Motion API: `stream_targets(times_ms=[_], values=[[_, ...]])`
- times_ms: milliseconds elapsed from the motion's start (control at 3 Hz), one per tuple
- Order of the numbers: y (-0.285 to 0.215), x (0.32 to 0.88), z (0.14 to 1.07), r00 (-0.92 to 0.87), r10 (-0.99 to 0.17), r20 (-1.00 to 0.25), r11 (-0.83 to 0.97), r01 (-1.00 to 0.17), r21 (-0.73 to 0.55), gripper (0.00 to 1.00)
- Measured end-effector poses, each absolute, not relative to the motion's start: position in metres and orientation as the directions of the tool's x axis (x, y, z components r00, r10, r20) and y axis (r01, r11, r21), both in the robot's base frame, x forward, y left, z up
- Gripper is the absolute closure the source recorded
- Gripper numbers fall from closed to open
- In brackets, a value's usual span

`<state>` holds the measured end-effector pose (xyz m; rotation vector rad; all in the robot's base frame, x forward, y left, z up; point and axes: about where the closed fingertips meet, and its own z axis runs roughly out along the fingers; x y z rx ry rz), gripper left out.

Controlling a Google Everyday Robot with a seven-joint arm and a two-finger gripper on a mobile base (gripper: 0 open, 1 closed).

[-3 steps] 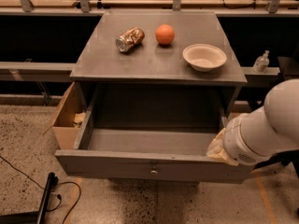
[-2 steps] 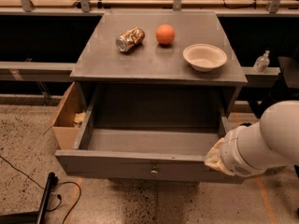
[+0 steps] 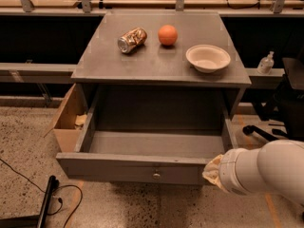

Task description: Close top drawer

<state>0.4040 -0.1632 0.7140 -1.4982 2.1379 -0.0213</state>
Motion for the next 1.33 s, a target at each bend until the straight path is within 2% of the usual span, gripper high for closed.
stream_targets(times_ms=[1000, 1333], values=[[-0.154, 0.421, 0.679, -0.231, -0.876, -0.423, 0.387, -0.86, -0.333, 1.0], [-0.149, 0.431, 0.67, -0.195, -0.879, -0.435, 0.376, -0.844, -0.382, 1.0]])
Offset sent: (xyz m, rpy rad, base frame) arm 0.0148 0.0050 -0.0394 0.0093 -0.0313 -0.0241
